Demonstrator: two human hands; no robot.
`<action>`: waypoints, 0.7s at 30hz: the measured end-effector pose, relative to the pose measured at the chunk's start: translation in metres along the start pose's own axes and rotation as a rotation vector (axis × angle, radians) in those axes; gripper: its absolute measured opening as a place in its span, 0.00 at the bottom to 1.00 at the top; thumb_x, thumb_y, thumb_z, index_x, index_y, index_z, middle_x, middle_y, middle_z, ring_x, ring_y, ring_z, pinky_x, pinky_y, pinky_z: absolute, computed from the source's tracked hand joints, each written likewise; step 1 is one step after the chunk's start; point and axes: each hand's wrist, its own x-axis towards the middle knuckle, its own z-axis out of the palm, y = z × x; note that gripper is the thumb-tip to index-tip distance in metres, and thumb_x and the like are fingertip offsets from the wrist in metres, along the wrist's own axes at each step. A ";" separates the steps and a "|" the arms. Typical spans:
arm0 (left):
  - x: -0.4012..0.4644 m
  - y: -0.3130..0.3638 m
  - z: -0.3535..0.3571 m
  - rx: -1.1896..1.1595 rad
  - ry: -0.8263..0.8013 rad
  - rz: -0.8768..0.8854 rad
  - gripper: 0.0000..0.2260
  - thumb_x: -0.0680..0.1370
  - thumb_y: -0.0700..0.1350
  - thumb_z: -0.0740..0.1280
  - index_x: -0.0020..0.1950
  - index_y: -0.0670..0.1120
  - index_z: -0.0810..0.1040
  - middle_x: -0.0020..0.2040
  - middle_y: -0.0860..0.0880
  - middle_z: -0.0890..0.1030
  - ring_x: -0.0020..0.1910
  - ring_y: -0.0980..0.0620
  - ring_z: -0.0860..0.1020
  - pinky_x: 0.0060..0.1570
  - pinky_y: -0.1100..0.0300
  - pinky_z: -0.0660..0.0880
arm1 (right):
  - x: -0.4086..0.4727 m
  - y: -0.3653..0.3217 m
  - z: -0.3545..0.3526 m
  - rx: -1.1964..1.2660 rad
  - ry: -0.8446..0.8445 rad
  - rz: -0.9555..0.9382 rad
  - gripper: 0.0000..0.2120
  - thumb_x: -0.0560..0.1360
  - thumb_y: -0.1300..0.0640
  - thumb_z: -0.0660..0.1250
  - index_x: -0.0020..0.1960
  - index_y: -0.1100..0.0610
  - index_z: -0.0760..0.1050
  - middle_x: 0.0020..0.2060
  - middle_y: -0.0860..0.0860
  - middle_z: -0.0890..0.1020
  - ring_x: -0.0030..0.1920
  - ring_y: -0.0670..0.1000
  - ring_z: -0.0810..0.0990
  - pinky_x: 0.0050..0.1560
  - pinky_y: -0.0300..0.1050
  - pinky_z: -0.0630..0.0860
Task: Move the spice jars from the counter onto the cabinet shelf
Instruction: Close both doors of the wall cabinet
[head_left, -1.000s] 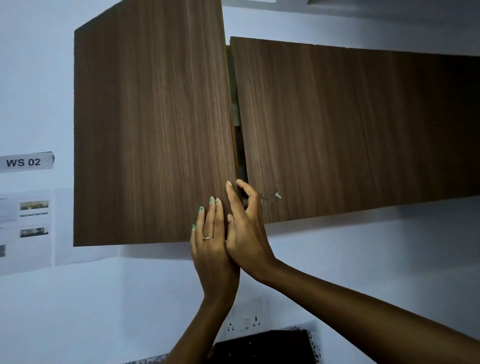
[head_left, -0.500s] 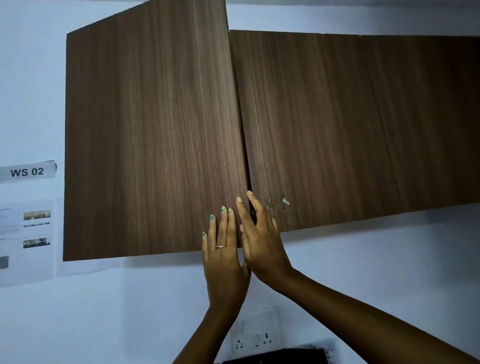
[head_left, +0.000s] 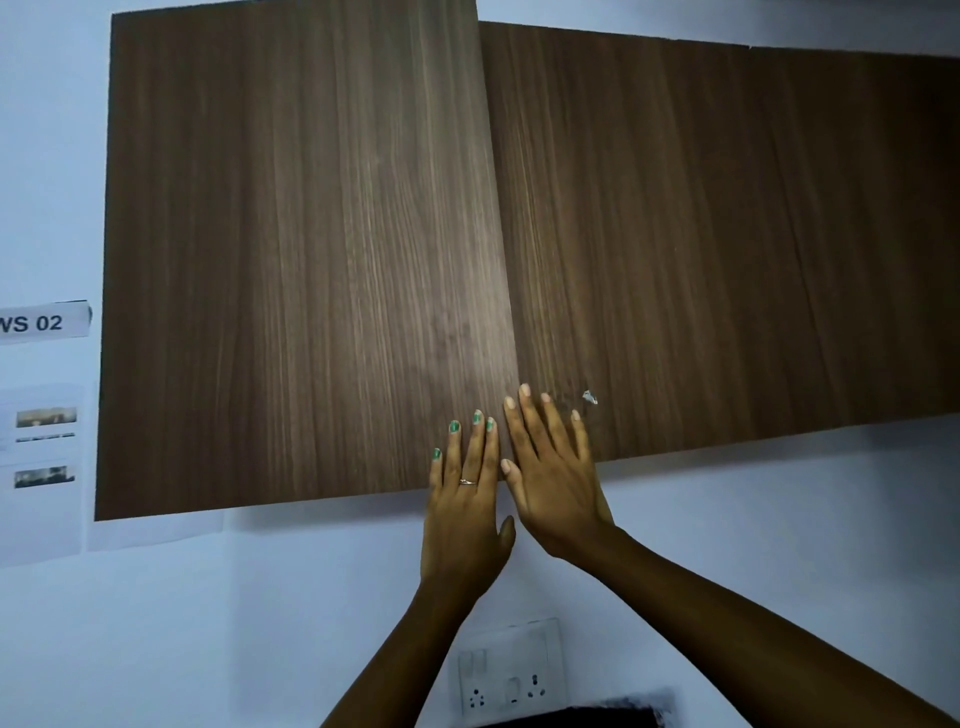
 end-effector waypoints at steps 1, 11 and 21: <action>0.002 -0.003 0.004 0.016 -0.011 0.004 0.40 0.76 0.55 0.63 0.73 0.50 0.35 0.75 0.51 0.35 0.73 0.47 0.31 0.71 0.55 0.31 | 0.001 0.000 0.007 -0.004 -0.016 0.000 0.29 0.78 0.47 0.49 0.75 0.59 0.51 0.75 0.57 0.55 0.74 0.58 0.57 0.71 0.59 0.53; 0.017 -0.021 0.036 0.071 0.003 0.030 0.35 0.77 0.56 0.58 0.75 0.47 0.42 0.77 0.49 0.41 0.76 0.43 0.38 0.73 0.49 0.37 | 0.005 -0.003 0.053 -0.071 -0.043 0.106 0.30 0.77 0.45 0.46 0.73 0.62 0.60 0.73 0.60 0.63 0.73 0.59 0.61 0.70 0.61 0.59; 0.023 -0.029 0.062 0.163 0.122 0.026 0.32 0.74 0.55 0.52 0.76 0.42 0.55 0.76 0.44 0.58 0.75 0.41 0.55 0.72 0.48 0.52 | 0.010 0.003 0.092 -0.011 0.072 0.062 0.30 0.79 0.46 0.46 0.75 0.63 0.53 0.75 0.60 0.56 0.75 0.58 0.53 0.73 0.57 0.49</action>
